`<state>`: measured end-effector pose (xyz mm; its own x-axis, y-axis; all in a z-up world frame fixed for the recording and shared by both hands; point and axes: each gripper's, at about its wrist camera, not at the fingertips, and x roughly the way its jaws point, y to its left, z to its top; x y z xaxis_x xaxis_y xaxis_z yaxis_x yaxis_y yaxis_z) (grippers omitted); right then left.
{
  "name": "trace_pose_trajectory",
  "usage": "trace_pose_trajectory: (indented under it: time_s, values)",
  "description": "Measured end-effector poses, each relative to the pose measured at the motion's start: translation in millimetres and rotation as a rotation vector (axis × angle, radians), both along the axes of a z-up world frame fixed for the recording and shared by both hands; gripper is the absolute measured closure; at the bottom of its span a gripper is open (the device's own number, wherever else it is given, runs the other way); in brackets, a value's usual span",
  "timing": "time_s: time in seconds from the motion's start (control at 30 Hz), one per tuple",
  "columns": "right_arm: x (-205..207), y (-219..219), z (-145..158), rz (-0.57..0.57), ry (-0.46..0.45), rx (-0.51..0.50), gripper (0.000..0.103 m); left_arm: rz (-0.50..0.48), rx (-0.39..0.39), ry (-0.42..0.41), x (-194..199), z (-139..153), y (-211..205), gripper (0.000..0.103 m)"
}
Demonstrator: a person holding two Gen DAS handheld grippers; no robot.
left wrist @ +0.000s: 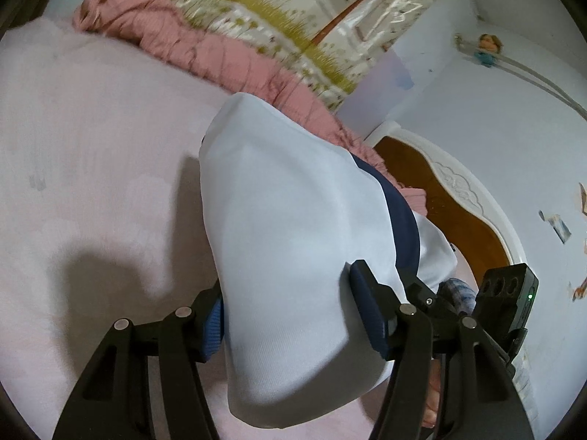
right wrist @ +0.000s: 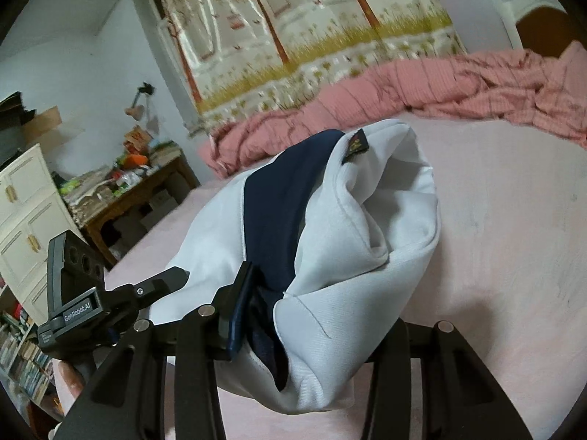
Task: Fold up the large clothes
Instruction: 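Grasp the folded jacket bundle with both tools and lift it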
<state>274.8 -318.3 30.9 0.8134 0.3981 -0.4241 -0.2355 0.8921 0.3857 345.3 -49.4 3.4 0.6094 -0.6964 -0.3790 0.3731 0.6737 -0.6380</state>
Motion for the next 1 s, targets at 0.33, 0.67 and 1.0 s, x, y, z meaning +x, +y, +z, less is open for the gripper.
trace_pose_trajectory:
  time_s: [0.33,0.67,1.0]
  values:
    - [-96.2,-72.5,104.0,-0.091,-0.176,-0.018,0.058,-0.172,0.011,-0.221,-61.0,115.0,-88.9,0.042]
    - [-229.7,-233.4,187.5,-0.449,-0.282,-0.098,0.058,-0.469,-0.054,-0.347,-104.0,195.4,-278.7,0.042]
    - [-281.2,-373.8,136.7,-0.851,-0.13,-0.068,0.058,-0.694,-0.032,-0.161,-97.8,120.0,-455.2,0.042]
